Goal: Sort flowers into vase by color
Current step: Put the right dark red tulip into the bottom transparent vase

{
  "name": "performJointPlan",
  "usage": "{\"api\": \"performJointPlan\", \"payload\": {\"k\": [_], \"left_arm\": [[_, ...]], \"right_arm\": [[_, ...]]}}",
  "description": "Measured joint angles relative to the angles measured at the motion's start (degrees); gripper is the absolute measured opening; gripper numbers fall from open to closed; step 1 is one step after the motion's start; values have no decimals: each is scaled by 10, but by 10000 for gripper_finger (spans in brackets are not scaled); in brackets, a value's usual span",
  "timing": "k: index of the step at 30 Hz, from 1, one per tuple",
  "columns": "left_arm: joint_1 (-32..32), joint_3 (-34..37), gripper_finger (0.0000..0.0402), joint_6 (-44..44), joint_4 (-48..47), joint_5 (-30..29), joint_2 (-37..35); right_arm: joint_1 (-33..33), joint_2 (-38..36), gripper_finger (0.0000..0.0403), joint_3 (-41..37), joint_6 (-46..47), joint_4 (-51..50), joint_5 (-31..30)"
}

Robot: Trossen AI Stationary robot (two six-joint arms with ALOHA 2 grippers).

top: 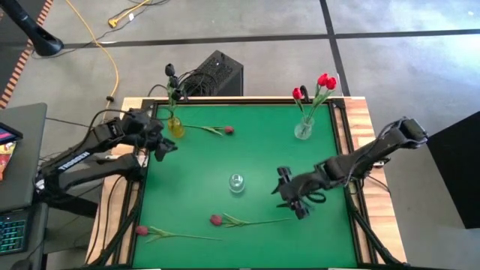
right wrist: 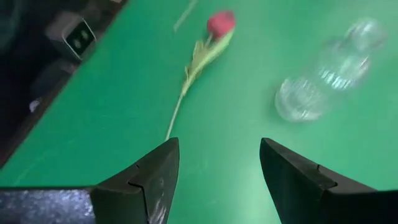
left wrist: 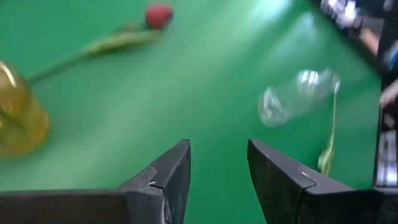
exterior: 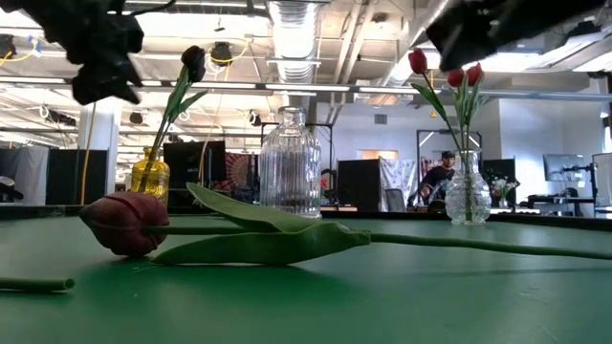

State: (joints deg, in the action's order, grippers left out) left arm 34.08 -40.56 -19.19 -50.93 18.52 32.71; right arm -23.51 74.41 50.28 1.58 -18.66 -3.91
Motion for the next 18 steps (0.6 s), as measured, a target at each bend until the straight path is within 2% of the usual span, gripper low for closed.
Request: {"api": "performJointPlan", "payload": {"k": [8,12,18], "left_arm": [[-91,3,134,13,-87,-8,-2],[-140,25,130,13,-100,-7,-8],[-209,50,129,9,-97,7,-10]], "right_arm": [[-42,124,249,-3,43,74,-25],[-42,184,249,-2,101,136,-22],[-51,242,249,34,125,149,-19]]}}
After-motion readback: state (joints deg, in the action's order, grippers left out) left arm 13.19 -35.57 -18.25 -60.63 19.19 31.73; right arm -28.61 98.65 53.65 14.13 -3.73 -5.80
